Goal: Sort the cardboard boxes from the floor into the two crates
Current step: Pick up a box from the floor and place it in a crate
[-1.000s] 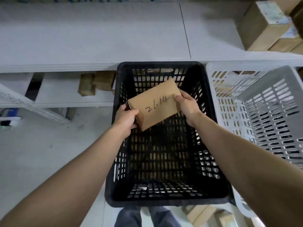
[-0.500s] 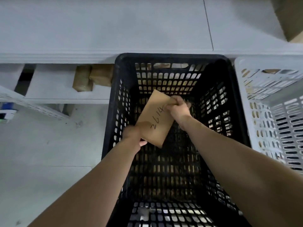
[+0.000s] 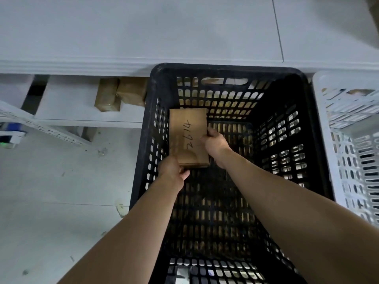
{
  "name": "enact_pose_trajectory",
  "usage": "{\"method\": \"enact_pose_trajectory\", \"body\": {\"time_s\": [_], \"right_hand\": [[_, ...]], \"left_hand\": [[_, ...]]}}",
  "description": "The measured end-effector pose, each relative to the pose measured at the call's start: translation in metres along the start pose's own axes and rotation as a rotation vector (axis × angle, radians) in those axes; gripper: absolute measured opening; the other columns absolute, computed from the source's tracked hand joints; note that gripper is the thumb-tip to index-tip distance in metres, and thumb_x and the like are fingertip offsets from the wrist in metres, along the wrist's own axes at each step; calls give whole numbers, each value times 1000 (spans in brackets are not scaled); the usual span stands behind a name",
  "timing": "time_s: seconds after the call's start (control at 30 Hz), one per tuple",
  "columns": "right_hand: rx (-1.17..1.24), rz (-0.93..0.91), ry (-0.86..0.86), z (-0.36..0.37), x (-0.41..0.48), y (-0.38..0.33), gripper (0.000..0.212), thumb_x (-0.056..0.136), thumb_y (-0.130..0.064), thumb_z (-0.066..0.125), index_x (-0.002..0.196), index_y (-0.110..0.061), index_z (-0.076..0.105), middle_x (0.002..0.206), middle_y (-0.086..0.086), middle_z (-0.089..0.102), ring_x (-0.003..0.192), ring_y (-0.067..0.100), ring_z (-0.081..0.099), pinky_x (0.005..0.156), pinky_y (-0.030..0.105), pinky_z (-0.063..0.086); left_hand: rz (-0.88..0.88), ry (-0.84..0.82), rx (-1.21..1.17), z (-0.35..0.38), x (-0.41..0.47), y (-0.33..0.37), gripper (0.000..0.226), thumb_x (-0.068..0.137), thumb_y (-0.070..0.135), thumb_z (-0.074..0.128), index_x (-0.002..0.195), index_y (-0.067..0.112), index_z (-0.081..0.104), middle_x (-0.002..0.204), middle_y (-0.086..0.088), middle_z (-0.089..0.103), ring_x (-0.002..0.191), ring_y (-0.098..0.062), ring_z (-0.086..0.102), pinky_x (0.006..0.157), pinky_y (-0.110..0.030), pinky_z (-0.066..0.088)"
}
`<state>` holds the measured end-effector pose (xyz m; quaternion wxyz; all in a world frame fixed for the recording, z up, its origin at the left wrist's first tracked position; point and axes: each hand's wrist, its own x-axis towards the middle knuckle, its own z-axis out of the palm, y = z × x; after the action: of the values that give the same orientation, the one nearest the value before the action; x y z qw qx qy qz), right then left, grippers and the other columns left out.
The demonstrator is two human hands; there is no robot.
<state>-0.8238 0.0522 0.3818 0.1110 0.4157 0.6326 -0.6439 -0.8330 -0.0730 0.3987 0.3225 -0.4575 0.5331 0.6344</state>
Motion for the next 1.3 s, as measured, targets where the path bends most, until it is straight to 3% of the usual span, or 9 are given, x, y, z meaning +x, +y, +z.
{"method": "enact_pose_trajectory", "body": {"time_s": [0.2,0.37,0.5,0.57,0.7,0.87,1.0,1.2,1.3], "right_hand": [[71,-59,48,-17,-33,-17,52,93,-33,57,142,-20,43,136,3,51,121,17,46,90,27,33],[202,-225,91,-40,-92,-57,44,93,-34,57,134,-17,53,120,-4,58,113,13,51,90,24,40],[363,-388,133,-60,-163,-91,17,93,-32,56,104,-25,66,110,-9,67,102,3,58,79,19,39],[473,-464,176,-69,-202,-100,10,94,-32,54,98,-28,62,109,-9,66,103,0,56,87,21,38],[674,-607,251,-81,-286,-104,20,98,-35,49,109,-22,60,118,-2,66,107,1,58,102,27,36],[699,-790,496,-78,-389,-83,38,92,-51,45,113,-23,60,119,-4,67,115,2,58,107,30,37],[707,-872,736,-86,-470,-44,43,86,-54,45,107,-23,65,113,-4,71,112,3,61,103,30,40],[695,-833,1144,-107,-590,54,37,86,-51,46,98,-24,67,109,-2,72,111,8,62,95,26,43],[700,-776,1303,-113,-640,108,37,87,-51,45,102,-25,66,113,-4,70,115,6,60,104,30,40]], "left_hand": [[-2,9,123,1,-51,17,37,93,25,54,129,17,51,129,-15,47,121,-33,45,101,-46,41],[250,-29,227,0,-112,46,14,93,30,54,85,19,53,89,-6,58,91,-23,57,86,-40,51],[518,-272,212,10,-177,59,10,95,28,53,90,21,59,96,-3,65,92,-18,63,87,-37,52],[634,-401,238,16,-212,57,10,95,26,53,92,21,60,97,-1,66,92,-15,64,91,-37,52],[873,-721,396,12,-278,40,13,96,30,49,100,21,58,112,-1,63,106,-12,61,98,-35,48],[1203,-1092,425,-21,-343,5,38,96,43,43,113,13,58,108,4,65,104,-4,63,88,-20,50],[1215,-1348,480,-44,-390,-40,46,83,68,45,99,28,61,101,6,67,102,-7,63,92,-26,50],[1029,-1656,597,-80,-444,-148,30,97,41,36,99,23,61,99,1,65,103,-15,63,96,-31,48],[911,-1764,689,-103,-468,-206,31,97,41,37,101,22,61,101,1,66,104,-15,63,97,-32,49]]}}
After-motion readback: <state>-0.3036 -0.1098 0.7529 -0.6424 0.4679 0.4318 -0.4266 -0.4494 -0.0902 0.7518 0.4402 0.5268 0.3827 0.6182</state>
